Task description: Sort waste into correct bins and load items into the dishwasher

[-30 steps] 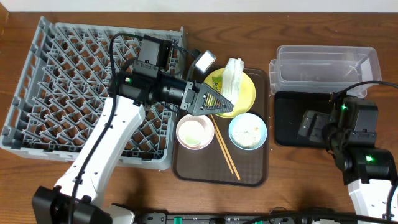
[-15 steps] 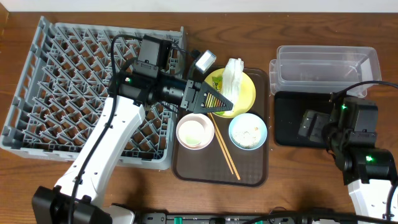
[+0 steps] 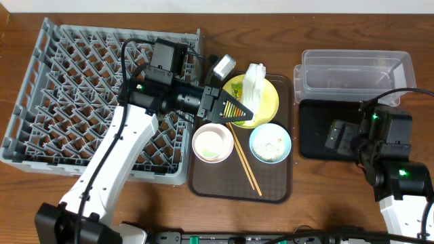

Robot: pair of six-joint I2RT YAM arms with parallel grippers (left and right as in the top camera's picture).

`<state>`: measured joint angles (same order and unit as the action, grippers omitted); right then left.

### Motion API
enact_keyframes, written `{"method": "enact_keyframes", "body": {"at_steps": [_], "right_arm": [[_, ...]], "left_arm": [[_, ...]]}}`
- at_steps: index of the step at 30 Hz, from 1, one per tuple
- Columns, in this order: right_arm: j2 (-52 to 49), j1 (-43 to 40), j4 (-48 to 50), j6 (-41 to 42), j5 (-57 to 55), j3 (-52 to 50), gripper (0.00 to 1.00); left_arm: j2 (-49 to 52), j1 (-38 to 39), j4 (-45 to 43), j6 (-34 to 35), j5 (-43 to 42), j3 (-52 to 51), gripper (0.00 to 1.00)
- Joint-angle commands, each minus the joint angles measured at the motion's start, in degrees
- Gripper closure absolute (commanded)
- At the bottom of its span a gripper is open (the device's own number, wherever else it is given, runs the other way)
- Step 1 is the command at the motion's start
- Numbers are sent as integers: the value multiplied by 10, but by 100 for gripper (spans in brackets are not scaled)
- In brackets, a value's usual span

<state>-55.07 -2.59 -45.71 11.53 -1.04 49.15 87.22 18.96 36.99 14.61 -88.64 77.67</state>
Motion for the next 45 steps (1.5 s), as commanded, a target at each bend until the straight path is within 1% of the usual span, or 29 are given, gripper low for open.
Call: {"method": "enact_keyframes", "body": {"at_steps": [1, 12, 15, 16, 17, 18, 19, 22, 23, 25, 28, 29, 30, 32, 33, 37, 45], "right_arm": [[-1, -4, -2, -4, 0, 11, 6], [-1, -4, -2, -4, 0, 11, 6], [-1, -4, -2, -4, 0, 11, 6], [-1, -4, -2, -4, 0, 11, 6], [-1, -4, -2, -4, 0, 11, 6], [-1, -4, -2, -4, 0, 11, 6], [-1, -4, -2, -4, 0, 11, 5], [-1, -4, 0, -4, 0, 11, 5], [-1, -4, 1, -4, 0, 11, 5], [-1, -4, 4, -4, 0, 11, 5], [-1, -4, 10, -4, 0, 11, 5], [-1, -4, 13, -4, 0, 11, 5], [-1, -4, 16, -4, 0, 11, 5], [-1, -4, 21, -4, 0, 11, 5], [-1, -4, 25, -4, 0, 11, 5], [-1, -4, 41, -5, 12, 11, 4], [-2, -3, 87, -16, 110, 11, 5]], "left_arm": [[-7, -3, -2, -3, -14, 11, 92], [-8, -3, -3, 5, -13, 11, 92], [-8, -3, -20, 5, -7, 11, 69], [-8, -3, -24, 5, 11, 11, 60], [-8, -3, -24, 5, 34, 11, 57], [-8, -3, -23, 5, 61, 10, 56], [-8, -3, -23, 5, 91, 10, 52], [-8, -3, -23, 5, 207, 10, 47], [-8, -3, -20, 5, 241, 10, 42], [-8, -3, -3, 5, 333, 10, 41], [-8, -3, 25, 5, 449, 10, 41], [-8, -3, 37, 5, 500, 10, 40], [-8, -3, 43, 5, 531, 10, 37], [-8, -2, 53, 5, 580, 10, 33], [-8, -2, 58, 5, 599, 10, 32], [-9, -2, 83, 5, 664, 10, 33], [-28, -3, 150, 5, 817, 10, 32]]}}
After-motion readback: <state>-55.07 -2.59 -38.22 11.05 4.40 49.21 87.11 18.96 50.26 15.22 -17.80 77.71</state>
